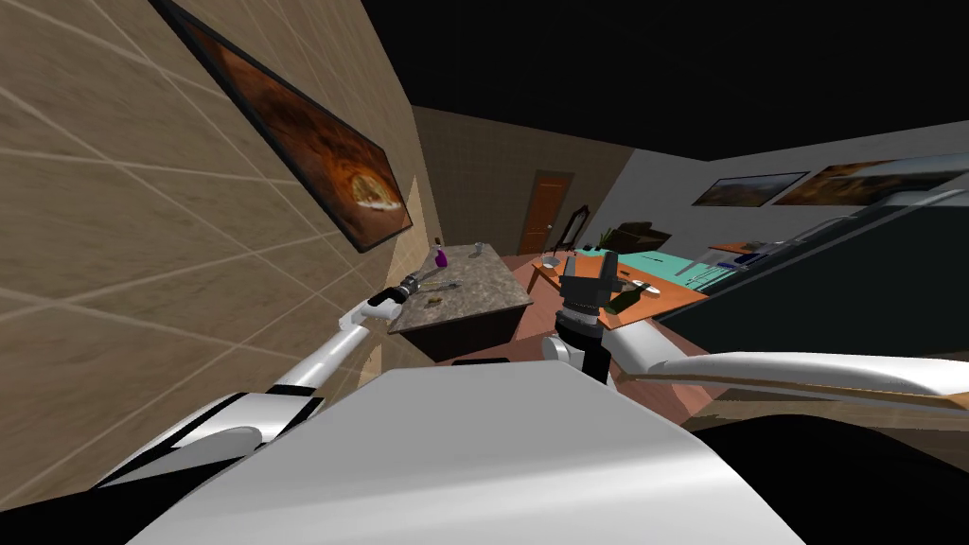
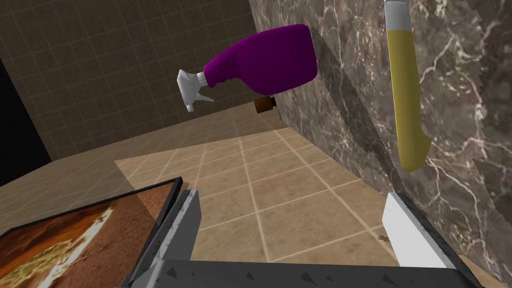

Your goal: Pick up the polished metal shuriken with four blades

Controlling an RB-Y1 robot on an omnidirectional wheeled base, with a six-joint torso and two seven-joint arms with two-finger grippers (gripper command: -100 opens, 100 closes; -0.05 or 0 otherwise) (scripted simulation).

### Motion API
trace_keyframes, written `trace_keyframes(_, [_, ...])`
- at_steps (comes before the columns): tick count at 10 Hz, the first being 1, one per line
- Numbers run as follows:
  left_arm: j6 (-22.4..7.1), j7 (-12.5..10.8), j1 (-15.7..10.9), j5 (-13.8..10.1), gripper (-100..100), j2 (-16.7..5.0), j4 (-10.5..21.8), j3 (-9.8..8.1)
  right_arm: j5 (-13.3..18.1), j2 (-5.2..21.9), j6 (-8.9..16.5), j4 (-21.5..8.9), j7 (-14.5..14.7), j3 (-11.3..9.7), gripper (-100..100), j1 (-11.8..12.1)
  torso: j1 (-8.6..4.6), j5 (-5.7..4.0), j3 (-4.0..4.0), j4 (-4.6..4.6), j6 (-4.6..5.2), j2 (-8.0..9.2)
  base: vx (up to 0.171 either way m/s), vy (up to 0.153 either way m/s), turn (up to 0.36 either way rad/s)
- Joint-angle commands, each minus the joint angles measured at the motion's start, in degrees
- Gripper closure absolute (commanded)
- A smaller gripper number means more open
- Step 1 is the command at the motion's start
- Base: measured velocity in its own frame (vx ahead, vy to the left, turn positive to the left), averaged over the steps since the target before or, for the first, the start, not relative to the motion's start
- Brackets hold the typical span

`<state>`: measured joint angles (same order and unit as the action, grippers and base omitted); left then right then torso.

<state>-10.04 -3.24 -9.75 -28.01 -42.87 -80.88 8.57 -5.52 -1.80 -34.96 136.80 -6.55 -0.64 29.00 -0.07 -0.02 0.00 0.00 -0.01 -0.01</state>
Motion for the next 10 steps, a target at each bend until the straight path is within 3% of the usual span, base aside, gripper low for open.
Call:
trace_keyframes(1, [-2.86, -0.11, -2.22, -2.62, -100, -2.83, 2.86, 0.62, 0.00, 0.00, 0.00, 0.00, 0.00, 0.00, 0, 0.00, 0.00, 0.00, 0.00, 0.00, 0.00, 0.00, 0.002, -0.035, -0.119])
trace_keyframes(3, [-5.13, -0.11, -2.22, -2.62, -100, -2.83, 4.49, 0.62, 0.00, 0.00, 0.00, 0.00, 0.00, 0.00, 0, 0.00, -0.02, 0.00, -0.01, -0.01, -0.02, -0.01, 0.001, -0.018, -0.025])
trace_keyframes(4, [-7.37, -0.04, -3.91, -4.71, -100, -4.95, 7.32, 1.07, 0.00, 0.00, 0.00, 0.00, 0.00, 0.00, 0, 0.00, 0.04, 0.01, 0.01, 0.00, -0.03, 0.01, 0.003, -0.023, -0.125])
trace_keyframes(6, [-9.08, -0.04, -3.91, -4.71, -100, -4.95, 8.18, 1.07, 0.00, 0.00, 0.00, 0.00, 0.00, 0.00, 0, 0.00, 0.00, 0.00, 0.00, 0.00, -0.01, -0.01, 0.003, -0.014, -0.030])
trace_keyframes(7, [-12.13, 0.08, -5.45, -6.78, -100, -7.00, 10.72, 1.52, 0.00, 0.00, 0.00, 0.00, 0.00, 0.00, 0, 0.00, 0.03, 0.01, 0.00, 0.00, -0.02, 0.00, 0.002, -0.028, -0.162])
trace_keyframes(8, [-13.10, 0.08, -5.45, -6.78, -100, -7.00, 11.40, 1.52, 0.00, 0.00, 0.00, 0.00, 0.00, 0.00, 0, 0.00, -0.02, -0.01, 0.00, 0.00, 0.01, 0.00, 0.005, -0.024, -0.092])
trace_keyframes(9, [-15.47, 0.23, -6.84, -8.82, -100, -8.99, 13.40, 1.97, 0.00, 0.00, 0.00, 0.00, 0.00, 0.00, 0, 0.00, -0.01, 0.00, -0.01, -0.01, -0.01, -0.01, 0.005, -0.036, -0.168])
trace_keyframes(10, [-17.15, 0.23, -6.84, -8.82, -100, -8.99, 15.08, 1.97, 0.00, 0.00, 0.00, 0.00, 0.00, 0.00, 0, 0.00, -0.06, -0.02, -0.01, 0.00, 0.02, -0.01, 0.005, -0.025, -0.098])
